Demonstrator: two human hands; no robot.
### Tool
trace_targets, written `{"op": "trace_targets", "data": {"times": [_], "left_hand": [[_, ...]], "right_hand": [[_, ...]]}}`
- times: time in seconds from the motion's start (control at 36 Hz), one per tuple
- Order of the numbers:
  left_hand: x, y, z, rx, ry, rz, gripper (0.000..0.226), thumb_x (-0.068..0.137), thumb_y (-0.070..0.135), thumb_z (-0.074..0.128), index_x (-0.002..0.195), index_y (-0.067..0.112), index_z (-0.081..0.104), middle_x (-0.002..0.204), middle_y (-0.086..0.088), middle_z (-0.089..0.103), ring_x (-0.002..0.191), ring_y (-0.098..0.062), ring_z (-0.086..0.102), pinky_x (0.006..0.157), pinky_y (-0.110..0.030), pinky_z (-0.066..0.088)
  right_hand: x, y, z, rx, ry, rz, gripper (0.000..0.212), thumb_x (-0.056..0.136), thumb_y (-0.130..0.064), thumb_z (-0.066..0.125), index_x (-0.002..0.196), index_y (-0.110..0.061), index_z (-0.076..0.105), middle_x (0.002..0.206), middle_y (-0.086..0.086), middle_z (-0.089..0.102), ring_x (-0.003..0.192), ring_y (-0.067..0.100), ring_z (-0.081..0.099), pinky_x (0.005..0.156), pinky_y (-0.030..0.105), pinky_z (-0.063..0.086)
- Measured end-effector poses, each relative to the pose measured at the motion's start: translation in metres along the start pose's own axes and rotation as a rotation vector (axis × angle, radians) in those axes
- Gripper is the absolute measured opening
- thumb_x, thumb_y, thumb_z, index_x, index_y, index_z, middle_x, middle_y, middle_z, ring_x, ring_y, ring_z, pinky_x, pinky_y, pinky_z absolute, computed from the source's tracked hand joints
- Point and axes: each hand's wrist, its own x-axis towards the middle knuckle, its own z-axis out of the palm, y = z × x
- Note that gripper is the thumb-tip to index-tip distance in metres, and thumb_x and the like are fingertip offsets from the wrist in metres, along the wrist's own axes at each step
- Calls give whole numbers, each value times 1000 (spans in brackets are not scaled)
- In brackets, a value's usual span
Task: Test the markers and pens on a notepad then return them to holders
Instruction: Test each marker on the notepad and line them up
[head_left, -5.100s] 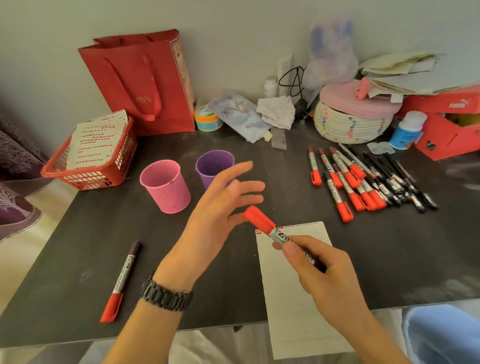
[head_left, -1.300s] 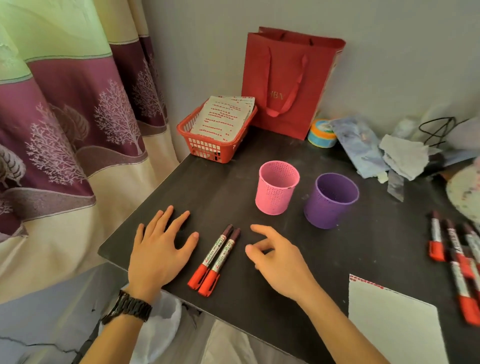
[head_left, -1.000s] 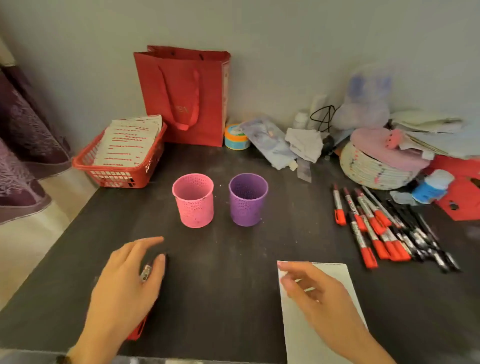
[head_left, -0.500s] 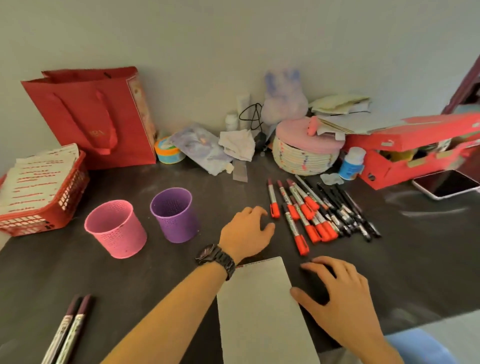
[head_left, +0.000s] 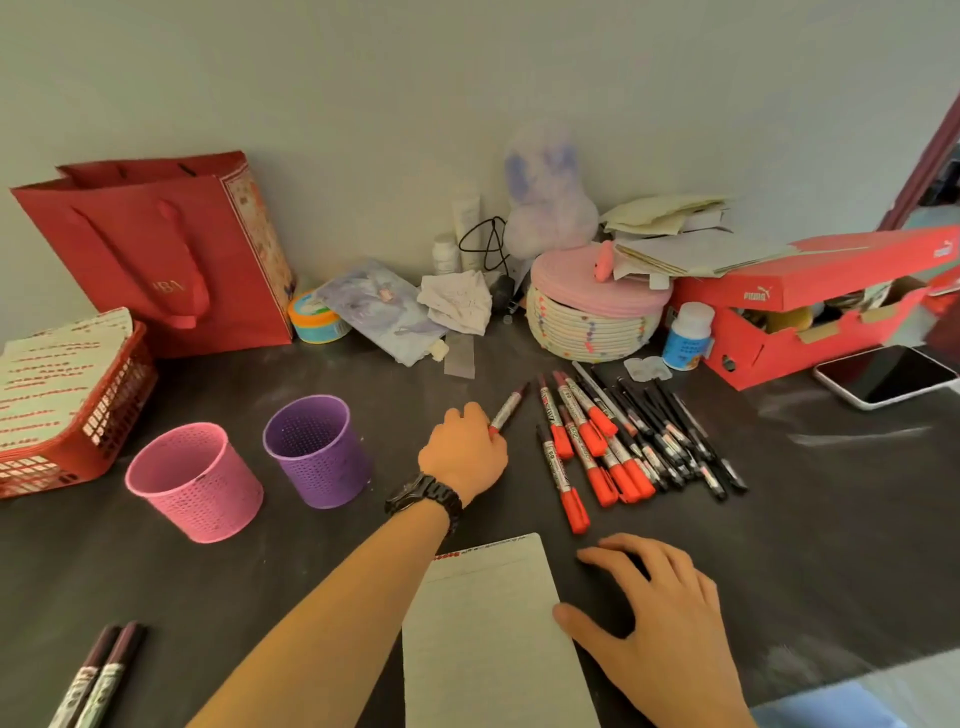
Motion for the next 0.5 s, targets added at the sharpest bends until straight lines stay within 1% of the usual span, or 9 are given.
{"op": "trace_targets", "data": {"times": [0.08,0.17,0.25,0.31,0.36,0.42,0.44,0.47,0.5], "left_hand": [[-8,-21,-12,-172,-7,-27,24,101,36,46,118,20,53,109,-2,60,93,-20,61,81,-37,53],[-31,-40,-22,-434,19,12,17,103,33,47,114,24,56,94,7,65,79,-9,62,68,-24,51],[-73,-52,-29,-675,51,43,13,103,36,45,104,34,58,87,13,67,70,-3,62,60,-14,49],[-105,-60,-33,-807,78,53,17,103,37,43,103,33,60,85,15,68,63,-3,61,58,-14,49],[-138,-65,-36,-898,86,90,22,101,39,42,100,33,63,85,10,68,62,-7,60,58,-16,48],[-166,-69,-37,-963,56,113,28,98,46,38,95,37,64,85,7,68,63,-9,60,59,-17,48],[-178,-71,-36,-975,38,111,28,95,49,37,93,41,64,85,7,68,63,-9,60,59,-17,48],[-188,-72,-34,-972,26,107,28,94,51,36,92,45,63,86,7,68,64,-10,60,60,-18,48],[-196,-74,-32,-960,22,105,28,95,52,35,93,47,63,87,8,67,65,-9,59,60,-19,48]], "right_hand": [[0,-1,1,-14,8,1,63,72,-90,30,125,-61,48,129,-40,29,133,-4,25,111,29,22],[-2,-4,1,63,103,12,44,77,-78,52,114,-56,61,124,-36,43,128,2,39,107,33,28],[-4,-6,-1,157,180,15,29,79,-61,69,105,-50,67,115,-31,56,121,7,50,103,37,33],[-7,-12,-6,333,203,40,26,78,-58,67,103,-49,65,108,-28,63,115,7,55,101,37,39],[-13,-24,-13,607,200,83,36,73,-64,57,104,-47,65,103,-24,69,109,3,60,96,32,44],[-20,-45,-19,815,171,77,39,77,-65,56,109,-43,65,106,-23,72,104,-1,65,92,27,46],[-22,-57,-20,911,145,67,36,83,-62,59,111,-39,66,108,-20,73,104,-1,66,90,27,47],[-24,-70,-20,1032,106,79,33,87,-54,63,113,-34,66,109,-14,74,103,4,69,89,30,49],[-25,-82,-18,1164,51,110,39,81,-50,65,113,-29,66,108,-7,75,103,10,71,87,34,51]]}}
